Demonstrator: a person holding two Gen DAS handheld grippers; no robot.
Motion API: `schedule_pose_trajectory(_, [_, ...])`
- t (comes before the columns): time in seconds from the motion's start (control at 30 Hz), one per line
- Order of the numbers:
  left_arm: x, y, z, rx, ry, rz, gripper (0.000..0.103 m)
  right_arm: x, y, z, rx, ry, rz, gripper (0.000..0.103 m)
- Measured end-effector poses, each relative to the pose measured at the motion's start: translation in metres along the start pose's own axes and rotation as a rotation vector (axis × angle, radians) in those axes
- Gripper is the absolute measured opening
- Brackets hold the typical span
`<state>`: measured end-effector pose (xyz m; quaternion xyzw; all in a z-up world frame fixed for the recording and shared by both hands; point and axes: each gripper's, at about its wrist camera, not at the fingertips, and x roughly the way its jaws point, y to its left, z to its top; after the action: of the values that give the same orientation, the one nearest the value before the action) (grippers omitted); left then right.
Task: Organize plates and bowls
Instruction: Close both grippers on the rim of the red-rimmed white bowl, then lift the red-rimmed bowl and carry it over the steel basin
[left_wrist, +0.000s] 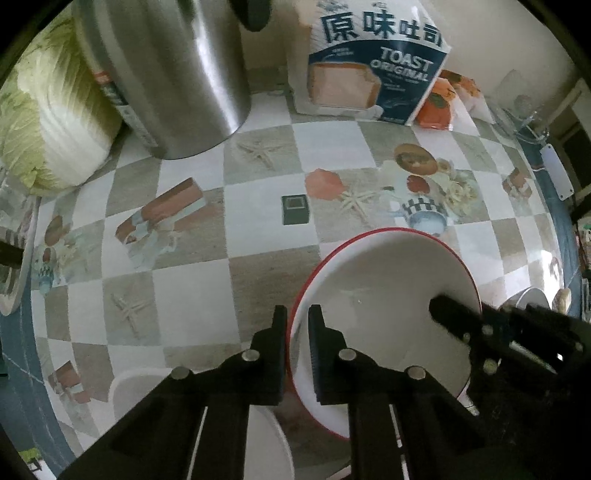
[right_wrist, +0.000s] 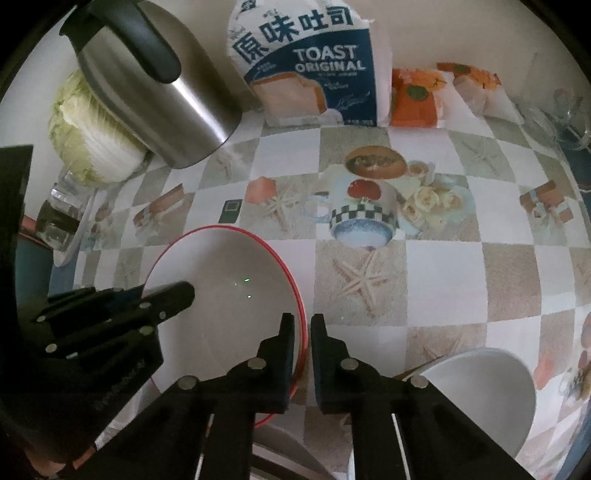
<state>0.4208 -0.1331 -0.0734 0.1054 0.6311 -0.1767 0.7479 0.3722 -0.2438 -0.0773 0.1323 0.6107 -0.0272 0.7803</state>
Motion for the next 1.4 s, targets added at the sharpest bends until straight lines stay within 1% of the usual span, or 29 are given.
schedule_pose_trajectory(0.17, [0.005, -0.013, 0.001, 0.028, 0.012, -0.014, 0.01, -0.003, -0.015, 0.008, 0.023, -0.016, -0.019, 0.008])
schedule_pose_trajectory(0.3, [0.01, -0.02, 0.002, 0.025, 0.033, -0.019, 0.011, -0.002, -0.02, 0.011, 0.023, -0.018, -0.029, 0.008])
schedule_pose_trajectory(0.43, [0.016, -0.025, 0.001, 0.02, 0.05, -0.014, 0.011, -0.001, -0.019, 0.012, -0.001, -0.002, -0.043, 0.008])
schedule_pose_trajectory(0.6, [0.018, -0.027, 0.001, 0.014, 0.057, -0.012, 0.011, 0.009, -0.022, 0.009, 0.021, 0.039, -0.035, 0.008])
schedule_pose_trajectory(0.73, [0.021, -0.03, 0.001, 0.018, 0.043, 0.0, 0.011, 0.011, -0.018, 0.008, -0.001, 0.041, -0.045, 0.008])
schedule_pose_trajectory(0.97, [0.02, -0.03, -0.004, 0.011, 0.013, 0.006, 0.01, 0.005, -0.02, 0.008, 0.018, 0.02, -0.036, 0.008])
schedule_pose_trajectory(1.07, [0.016, -0.03, -0.004, 0.003, 0.007, -0.003, 0.01, 0.0, -0.023, 0.009, 0.039, 0.01, -0.023, 0.008])
schedule_pose_trajectory(1.2, [0.006, -0.03, -0.004, -0.003, 0.002, -0.004, 0.01, -0.011, -0.02, 0.01, 0.031, -0.003, -0.017, 0.008])
schedule_pose_trajectory(1.33, [-0.012, -0.029, -0.005, -0.014, -0.008, -0.019, 0.01, -0.024, -0.018, 0.011, 0.034, -0.019, -0.009, 0.008])
schedule_pose_trajectory(1.4, [-0.023, -0.031, -0.007, -0.015, -0.012, -0.015, 0.01, -0.033, -0.016, 0.01, 0.032, -0.023, -0.005, 0.008])
